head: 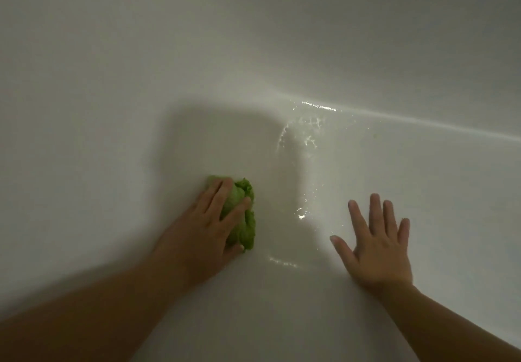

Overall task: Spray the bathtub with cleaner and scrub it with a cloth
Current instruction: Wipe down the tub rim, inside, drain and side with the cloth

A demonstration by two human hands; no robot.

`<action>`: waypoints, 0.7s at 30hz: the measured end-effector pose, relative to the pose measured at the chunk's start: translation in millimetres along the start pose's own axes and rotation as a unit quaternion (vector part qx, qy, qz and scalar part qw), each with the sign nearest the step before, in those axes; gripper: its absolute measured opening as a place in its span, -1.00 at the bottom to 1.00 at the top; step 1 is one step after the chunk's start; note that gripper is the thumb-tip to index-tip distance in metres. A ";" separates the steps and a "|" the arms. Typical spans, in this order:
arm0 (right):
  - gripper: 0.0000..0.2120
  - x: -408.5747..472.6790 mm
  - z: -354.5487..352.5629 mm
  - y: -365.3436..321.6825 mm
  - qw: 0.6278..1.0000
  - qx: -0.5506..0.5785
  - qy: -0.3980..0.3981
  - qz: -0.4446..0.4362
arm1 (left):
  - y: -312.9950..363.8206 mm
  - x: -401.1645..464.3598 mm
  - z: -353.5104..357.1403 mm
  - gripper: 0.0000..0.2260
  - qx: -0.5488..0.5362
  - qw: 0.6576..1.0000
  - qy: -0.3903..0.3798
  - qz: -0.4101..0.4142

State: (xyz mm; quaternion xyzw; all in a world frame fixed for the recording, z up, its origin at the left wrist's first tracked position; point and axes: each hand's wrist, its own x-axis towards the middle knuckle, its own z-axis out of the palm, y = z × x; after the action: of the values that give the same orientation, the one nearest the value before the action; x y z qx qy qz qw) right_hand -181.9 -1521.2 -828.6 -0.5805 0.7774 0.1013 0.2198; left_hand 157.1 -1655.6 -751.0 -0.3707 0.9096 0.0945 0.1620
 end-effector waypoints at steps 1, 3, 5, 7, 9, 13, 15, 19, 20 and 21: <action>-0.24 1.0 2.2 1.7 1.000 -0.003 0.005 0.001 | 2.1 4.5 5.5 -0.23 0.001 1.000 -0.002 0.000; -0.25 2.8 4.6 5.0 1.000 -0.003 0.014 0.003 | 2.4 20.4 13.9 -0.22 0.000 1.000 -0.001 0.017; -0.26 3.7 5.9 8.1 1.000 0.002 0.015 -0.004 | -7.4 46.5 18.6 -0.24 -0.006 0.999 -0.018 0.051; -0.26 6.1 7.0 11.9 1.000 0.003 0.016 -0.005 | -22.1 82.0 15.2 -0.24 0.009 0.997 -0.028 0.073; -0.26 9.3 6.9 14.9 1.000 0.006 0.018 -0.002 | -35.7 123.9 0.0 -0.23 0.029 0.997 -0.018 0.066; -0.26 14.6 9.6 19.1 0.999 0.006 0.032 -0.004 | -51.4 207.9 -43.7 -0.23 0.053 0.998 0.043 0.014; -0.27 15.7 11.2 20.1 0.999 0.012 0.043 -0.009 | -46.5 232.0 -58.5 -0.27 0.052 0.997 0.060 0.014; -0.28 17.1 12.2 21.3 0.999 0.011 0.050 -0.008 | -14.9 230.8 -44.7 -0.41 -0.018 1.000 0.013 -0.019; -0.29 16.1 11.6 21.1 0.999 0.010 0.052 -0.007 | -6.1 219.9 -35.8 -0.38 -0.045 0.999 -0.002 -0.011; -0.29 15.9 10.9 20.9 0.998 0.011 0.053 -0.008 | 2.7 204.4 -26.5 -0.34 -0.073 0.997 -0.014 0.010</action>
State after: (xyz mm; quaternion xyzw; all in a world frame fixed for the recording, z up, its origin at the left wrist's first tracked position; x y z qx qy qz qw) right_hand -202.9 -1524.0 -847.5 -0.5888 0.7846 0.0602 0.1849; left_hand 11.8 -1792.9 -800.7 -0.3711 0.9015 0.1679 0.1461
